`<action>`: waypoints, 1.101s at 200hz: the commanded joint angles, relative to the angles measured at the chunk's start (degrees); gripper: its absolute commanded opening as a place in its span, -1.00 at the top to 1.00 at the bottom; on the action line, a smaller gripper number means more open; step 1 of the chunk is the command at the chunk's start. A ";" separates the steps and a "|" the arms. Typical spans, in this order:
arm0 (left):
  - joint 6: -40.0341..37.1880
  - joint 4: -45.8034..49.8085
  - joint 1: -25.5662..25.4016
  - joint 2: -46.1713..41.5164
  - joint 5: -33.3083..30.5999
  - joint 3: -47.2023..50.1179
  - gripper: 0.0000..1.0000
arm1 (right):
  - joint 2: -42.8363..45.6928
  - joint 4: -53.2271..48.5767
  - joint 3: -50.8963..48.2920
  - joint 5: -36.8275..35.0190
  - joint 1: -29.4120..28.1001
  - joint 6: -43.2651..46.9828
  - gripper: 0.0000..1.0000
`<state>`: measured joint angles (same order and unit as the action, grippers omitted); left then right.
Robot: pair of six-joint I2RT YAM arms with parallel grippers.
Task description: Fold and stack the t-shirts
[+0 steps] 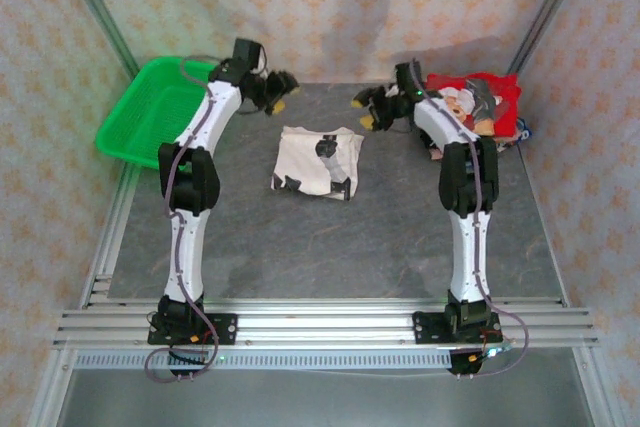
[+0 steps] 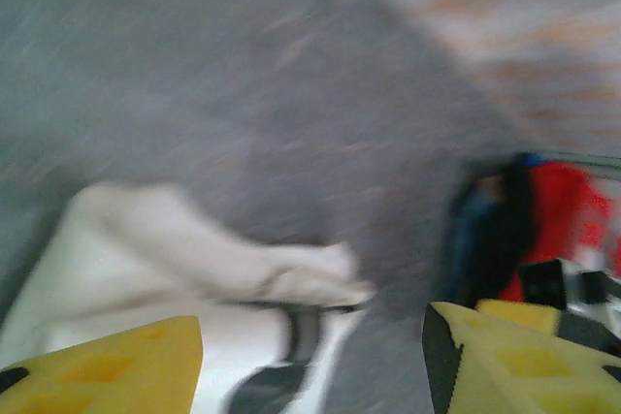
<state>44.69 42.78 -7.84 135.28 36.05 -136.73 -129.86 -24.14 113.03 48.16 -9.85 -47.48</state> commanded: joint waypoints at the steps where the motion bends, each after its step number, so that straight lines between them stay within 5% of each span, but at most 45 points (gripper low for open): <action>1: -0.68 6.83 0.96 -4.73 1.87 -14.17 -0.30 | 9.64 -7.66 7.63 -2.63 1.58 6.94 -0.18; 25: -7.22 9.50 1.44 -13.78 -0.33 -8.94 -0.45 | 18.71 -17.12 4.61 -4.84 1.45 14.46 -0.30; 42: -11.86 7.21 1.69 -24.40 -3.69 4.73 -0.59 | 28.45 -16.49 -6.56 -7.55 0.91 17.57 -0.47; 63: -13.43 -0.73 2.36 -37.69 -6.45 24.24 -0.99 | 38.98 -13.40 -21.68 -9.79 0.25 18.99 -0.56; 98: -16.44 -4.33 2.49 -47.18 -7.18 44.26 -1.00 | 45.71 -10.83 -38.69 -10.90 -2.00 21.39 -0.84; 146: -14.37 -17.06 2.27 -48.04 -2.93 63.51 -0.98 | 38.40 -0.78 -46.38 -11.05 -5.06 21.64 -0.86; 220: -12.46 -24.19 0.19 -34.62 -0.60 62.10 -0.88 | 16.96 4.46 -34.09 -11.82 -9.86 20.35 -0.81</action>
<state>31.62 23.24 -7.05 97.14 33.93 -72.29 -107.68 -22.11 73.03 37.58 -18.68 -27.00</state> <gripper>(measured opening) 0.946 0.911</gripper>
